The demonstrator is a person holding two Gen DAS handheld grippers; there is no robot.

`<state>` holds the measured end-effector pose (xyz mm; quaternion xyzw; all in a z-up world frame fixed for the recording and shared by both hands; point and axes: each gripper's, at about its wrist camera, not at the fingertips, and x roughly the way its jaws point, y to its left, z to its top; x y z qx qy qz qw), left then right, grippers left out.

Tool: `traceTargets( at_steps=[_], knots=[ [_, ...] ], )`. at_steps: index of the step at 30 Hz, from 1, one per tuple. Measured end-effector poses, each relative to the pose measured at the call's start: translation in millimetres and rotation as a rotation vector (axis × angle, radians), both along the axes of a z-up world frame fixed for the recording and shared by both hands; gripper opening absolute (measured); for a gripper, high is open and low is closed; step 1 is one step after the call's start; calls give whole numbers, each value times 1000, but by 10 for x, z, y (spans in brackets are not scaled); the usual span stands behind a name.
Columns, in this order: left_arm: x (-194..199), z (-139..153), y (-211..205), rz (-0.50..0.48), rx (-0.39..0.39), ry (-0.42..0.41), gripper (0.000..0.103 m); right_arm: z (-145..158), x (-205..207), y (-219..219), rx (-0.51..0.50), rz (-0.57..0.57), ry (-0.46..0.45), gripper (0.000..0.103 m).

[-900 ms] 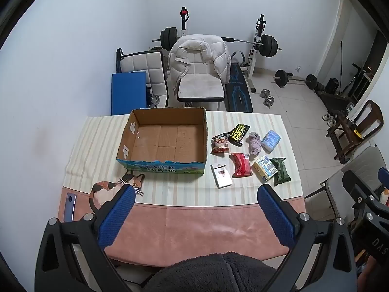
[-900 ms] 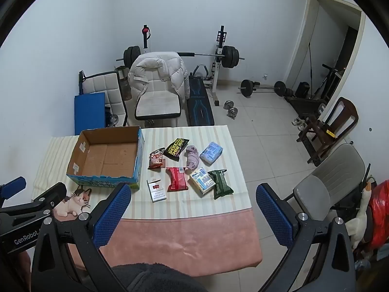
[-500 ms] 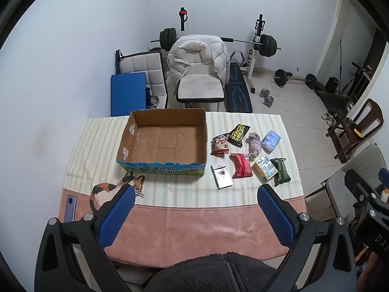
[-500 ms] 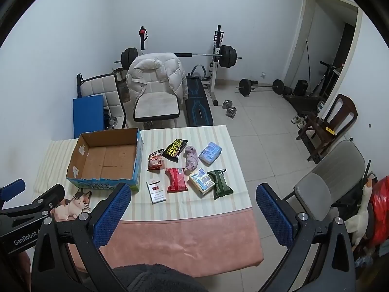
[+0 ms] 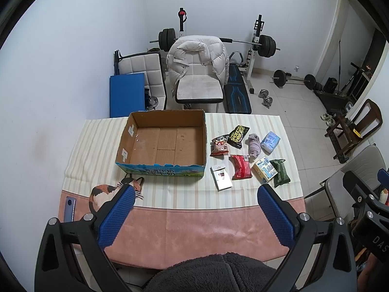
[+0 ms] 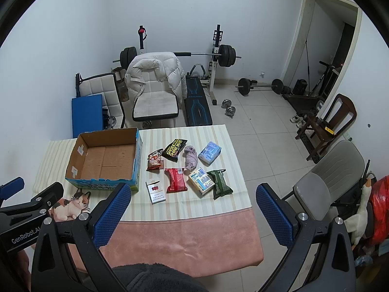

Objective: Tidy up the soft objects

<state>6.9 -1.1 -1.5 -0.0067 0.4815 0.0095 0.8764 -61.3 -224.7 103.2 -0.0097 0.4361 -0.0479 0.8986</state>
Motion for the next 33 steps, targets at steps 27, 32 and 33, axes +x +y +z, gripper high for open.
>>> traceTargets(
  at_steps=[27,32,33],
  knots=[
    [51,60,-31,-2,-7,-2,103,-37,32,29,-2,-3,-1,103],
    [114,176,8,-1,-10,-6,103,-5,51,35,0,-8,0,103],
    [127,182,7,-2,-11,-6,103,-3,68,35,-1,-8,-1,103]
  ],
)
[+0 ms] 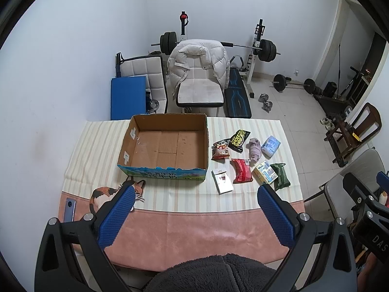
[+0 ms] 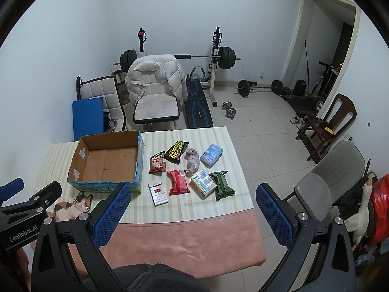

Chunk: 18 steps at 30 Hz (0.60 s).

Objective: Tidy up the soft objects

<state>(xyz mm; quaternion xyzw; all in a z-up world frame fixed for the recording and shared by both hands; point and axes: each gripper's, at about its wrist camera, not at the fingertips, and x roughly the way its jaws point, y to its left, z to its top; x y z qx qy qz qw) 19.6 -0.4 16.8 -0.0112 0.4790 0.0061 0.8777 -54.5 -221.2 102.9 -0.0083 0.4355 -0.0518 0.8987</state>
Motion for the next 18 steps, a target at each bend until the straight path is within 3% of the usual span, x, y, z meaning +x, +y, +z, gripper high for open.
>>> traceTargets(
  at_steps=[18],
  knots=[
    [-25,115,6,3,-1,-39,103,181,6,102,1,-9,-28,103]
  ],
)
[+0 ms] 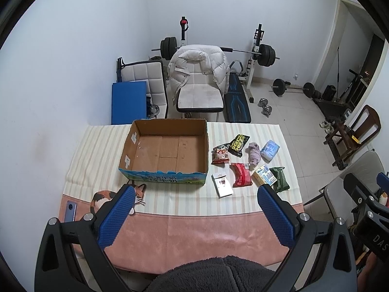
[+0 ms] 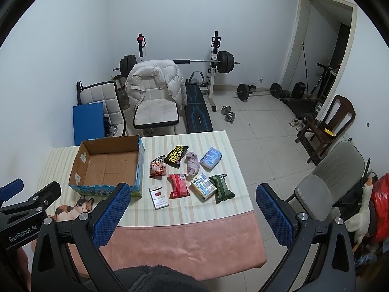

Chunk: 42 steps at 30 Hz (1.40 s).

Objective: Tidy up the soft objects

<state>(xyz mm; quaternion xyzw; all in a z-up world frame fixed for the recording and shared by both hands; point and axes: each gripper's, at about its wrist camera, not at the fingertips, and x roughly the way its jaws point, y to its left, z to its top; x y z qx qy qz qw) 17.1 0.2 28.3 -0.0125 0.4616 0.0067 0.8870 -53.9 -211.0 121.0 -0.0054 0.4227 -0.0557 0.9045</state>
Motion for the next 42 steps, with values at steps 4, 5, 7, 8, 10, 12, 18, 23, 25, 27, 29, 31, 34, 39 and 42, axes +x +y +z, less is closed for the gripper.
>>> traceTargets(
  at_steps=[4,5,7,8,10,12,18,23,25,27,29,31,34,39,42],
  knots=[
    [2,2,-4,0,0,0,103,-7,-18,-15,-1,0,-1,103],
    [-5,0,-6,1,1,0,103,-7,-24,-21,1,0,-1,103],
    [-46,4,-2,2,0,-3,103,-12,-30,-19,0,1,-2,103],
    [-46,2,0,1,1,-3,103,0,-55,-40,0,1,-2,103],
    [-42,2,-1,1,2,-2,103,11,-47,-35,2,1,-3,103],
    [-48,-6,10,1,1,-3,103,7,-49,-32,3,1,-3,103],
    [-51,-19,15,2,-3,-4,103,-8,-52,-32,6,0,-3,103],
    [110,-116,-101,-3,19,-8,103,-81,14,-144,37,-18,4,103],
    [288,-264,-183,-16,18,13,103,-228,178,-266,54,-34,31,103],
    [551,-479,-304,-36,30,64,103,-446,378,-440,79,-49,60,103],
    [835,-771,-431,-57,36,132,103,-757,627,-652,84,-72,101,103],
    [1149,-1117,-565,-78,19,217,103,-1177,958,-895,117,-68,156,103],
    [1608,-1719,-813,-101,-12,350,102,-1925,1464,-1163,137,-63,301,103],
    [2255,-2744,-1276,-134,-43,541,90,-3180,2186,-1593,142,-73,493,103],
    [2506,-3343,-1463,-136,-76,659,84,-3797,2491,-1781,122,-76,568,103]
  ],
)
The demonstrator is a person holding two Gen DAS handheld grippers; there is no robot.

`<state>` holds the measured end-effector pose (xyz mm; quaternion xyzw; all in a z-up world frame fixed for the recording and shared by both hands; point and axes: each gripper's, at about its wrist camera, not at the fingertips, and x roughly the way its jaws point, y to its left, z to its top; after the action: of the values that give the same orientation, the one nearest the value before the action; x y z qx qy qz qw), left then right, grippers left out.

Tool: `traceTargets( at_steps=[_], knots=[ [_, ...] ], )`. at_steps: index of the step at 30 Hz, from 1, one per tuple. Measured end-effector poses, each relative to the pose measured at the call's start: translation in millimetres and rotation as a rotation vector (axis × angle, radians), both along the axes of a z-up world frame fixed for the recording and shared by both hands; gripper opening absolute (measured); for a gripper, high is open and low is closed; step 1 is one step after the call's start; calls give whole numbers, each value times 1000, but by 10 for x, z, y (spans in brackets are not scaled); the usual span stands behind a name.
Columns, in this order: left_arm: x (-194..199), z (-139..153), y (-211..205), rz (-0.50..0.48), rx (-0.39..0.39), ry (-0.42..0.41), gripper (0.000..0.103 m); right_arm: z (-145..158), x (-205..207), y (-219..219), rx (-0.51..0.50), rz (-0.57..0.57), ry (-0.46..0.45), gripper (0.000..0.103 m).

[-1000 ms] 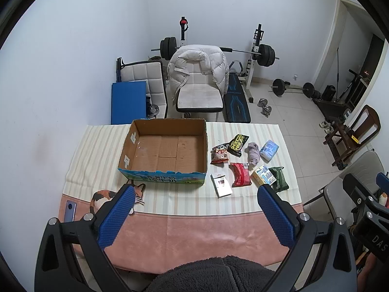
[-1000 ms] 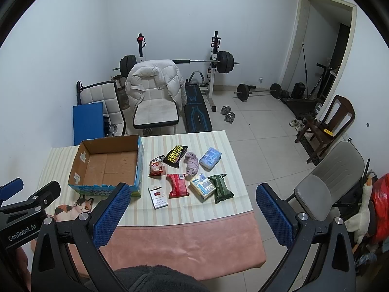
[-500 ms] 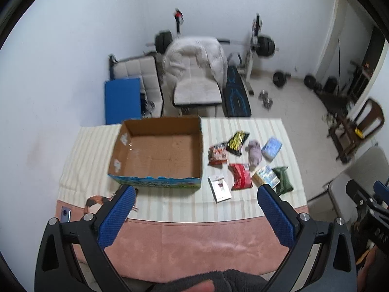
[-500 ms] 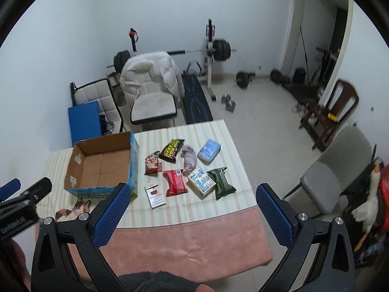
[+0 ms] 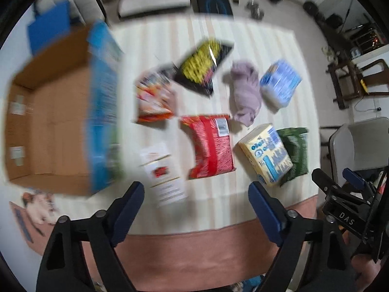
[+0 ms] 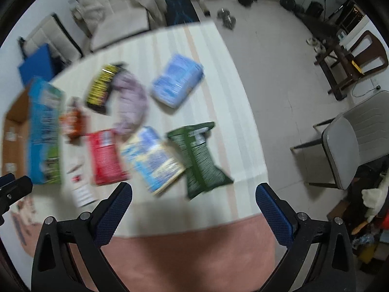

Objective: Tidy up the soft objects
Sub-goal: 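Grasp the red snack bag with left tool while right tool grasps green snack bag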

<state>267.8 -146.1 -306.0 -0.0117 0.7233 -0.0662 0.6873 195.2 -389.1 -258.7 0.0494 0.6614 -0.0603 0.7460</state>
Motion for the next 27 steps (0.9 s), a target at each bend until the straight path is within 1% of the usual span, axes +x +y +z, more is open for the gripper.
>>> traceTargets(
  at_steps=[2,4,5,9,11,13,14,15,16,17,18,19,20,21,23,24,25,27],
  knots=[
    [122,-363,-107,1,4,61,83,-354,158,-88,-4,-5,48,100],
    [183,-633,-173,0,19,100,83,-600,258,-154,-11,-7,87,97],
    [196,-723,-194,-4,21,118,83,-751,298,-178,-13,-5,108,96],
    [194,-1017,-270,-6,10,182,83,-1054,326,-170,1,15,157,95],
    [176,-1097,-292,-7,13,195,83,-1090,353,-189,17,17,148,95],
    [169,-1176,-294,8,18,204,83,-1122,394,-218,23,13,159,95],
    [164,-1196,-287,17,17,205,82,-1147,414,-237,22,6,169,95],
    [160,-1205,-280,26,20,199,78,-1190,435,-272,28,-7,178,93],
    [158,-1223,-286,34,14,198,71,-1215,453,-305,36,-11,191,88],
    [158,-1243,-289,39,14,195,71,-1288,459,-328,51,-19,213,86],
    [161,-1260,-304,39,22,181,66,-1323,461,-350,61,-23,223,84],
    [159,-1254,-320,32,30,171,58,-1358,457,-366,67,-23,228,80],
    [151,-1240,-342,23,42,160,53,-1396,452,-368,64,-24,230,77],
    [147,-1222,-364,20,43,157,51,-1441,444,-368,62,-25,237,68],
    [137,-1129,-365,26,38,155,48,-1467,441,-386,48,-30,221,56],
    [113,-1097,-354,31,44,144,45,-1443,439,-376,32,-30,208,44],
    [112,-965,-310,32,53,135,44,-1418,430,-374,29,-39,200,40],
    [24,-731,-288,30,56,114,44,-1353,396,-412,37,-61,187,38]
  ],
)
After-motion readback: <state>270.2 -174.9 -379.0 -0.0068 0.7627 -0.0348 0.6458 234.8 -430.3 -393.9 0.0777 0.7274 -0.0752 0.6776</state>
